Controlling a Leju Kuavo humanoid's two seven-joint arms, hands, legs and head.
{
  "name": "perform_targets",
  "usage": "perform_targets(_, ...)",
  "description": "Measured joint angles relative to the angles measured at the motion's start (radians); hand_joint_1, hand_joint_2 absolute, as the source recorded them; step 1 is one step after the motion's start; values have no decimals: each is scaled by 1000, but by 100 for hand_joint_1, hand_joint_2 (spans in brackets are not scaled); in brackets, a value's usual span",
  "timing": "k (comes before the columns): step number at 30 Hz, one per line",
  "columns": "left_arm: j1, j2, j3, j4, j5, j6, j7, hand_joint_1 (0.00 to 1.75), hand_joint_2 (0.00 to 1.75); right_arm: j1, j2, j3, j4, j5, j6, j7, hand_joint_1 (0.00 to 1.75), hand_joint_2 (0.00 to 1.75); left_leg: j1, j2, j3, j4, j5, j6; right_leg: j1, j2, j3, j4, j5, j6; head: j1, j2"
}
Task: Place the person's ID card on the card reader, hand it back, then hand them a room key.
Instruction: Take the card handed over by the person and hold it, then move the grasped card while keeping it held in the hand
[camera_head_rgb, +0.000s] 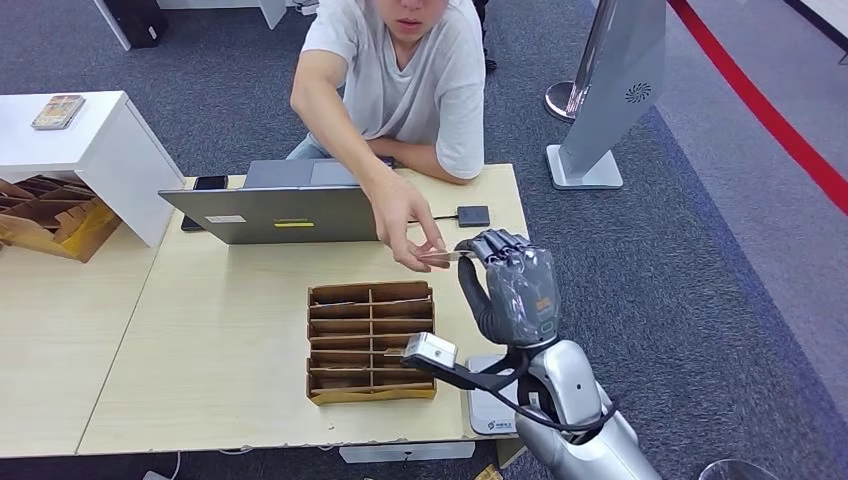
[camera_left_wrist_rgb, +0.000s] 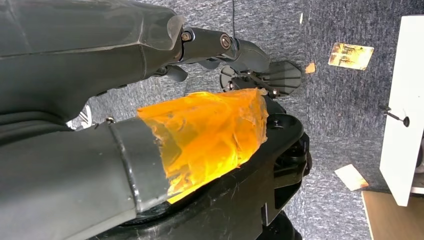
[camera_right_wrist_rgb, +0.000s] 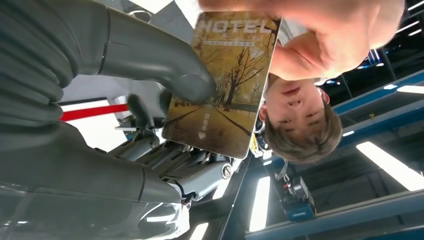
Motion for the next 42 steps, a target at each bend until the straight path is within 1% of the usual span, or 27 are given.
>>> perform_targets(6, 0, 0, 0, 0, -4, -1, 0, 0, 0, 12, 0, -1, -13, -42, 4, -22, 175, 175, 0, 0, 0, 0, 0, 0, 0, 0, 0, 0, 0, 0, 0, 0)
perform_targets(13, 0, 0, 0, 0, -5, -1, -4, 0, 0, 32, 0, -2, -52, -159, 32, -63, 175, 175, 0, 0, 0, 0, 0, 0, 0, 0, 0, 0, 0, 0, 0, 0)
perform_targets(19, 1, 0, 0, 0, -5, -1, -6, 0, 0, 52, 0, -5, -82, -234, 65, -78, 175, 175, 0, 0, 0, 0, 0, 0, 0, 0, 0, 0, 0, 0, 0, 0)
perform_targets(21, 1, 0, 0, 0, -3, -1, -9, 0, 0, 60, 0, -9, -91, -296, 99, -90, 175, 175, 0, 0, 0, 0, 0, 0, 0, 0, 0, 0, 0, 0, 0, 0)
perform_targets(25, 3, 0, 0, 0, 0, -3, -17, 0, 0, 103, -2, -35, -113, -492, 207, -116, 175, 175, 0, 0, 0, 0, 0, 0, 0, 0, 0, 0, 0, 0, 0, 0)
perform_targets(28, 3, 0, 0, 1, 0, -4, -21, 0, 0, 141, -5, -65, -122, -594, 271, -126, 175, 175, 0, 0, 0, 0, 0, 0, 0, 0, 0, 0, 0, 0, 0, 0)
perform_targets(32, 4, 0, 1, 1, 0, -6, -22, 0, 0, 188, -8, -106, -124, -687, 331, -132, 175, 175, 0, -1, -1, 0, 0, 0, 0, -1, 0, 0, 0, 0, 0, 0)
perform_targets(37, 6, 0, 2, 1, 0, -6, -23, 0, 0, 248, -8, -161, -124, -772, 380, -142, 175, 175, 0, 0, -1, 0, 0, 0, 0, -1, 0, 0, 0, 0, 0, 0)
perform_targets(42, 8, 1, 3, 2, 0, -6, -24, 0, 0, 288, -8, -204, -123, -817, 405, -144, 175, 175, 0, -1, -1, 0, 0, 0, 0, 0, -1, 0, 0, 0, 0, 0)
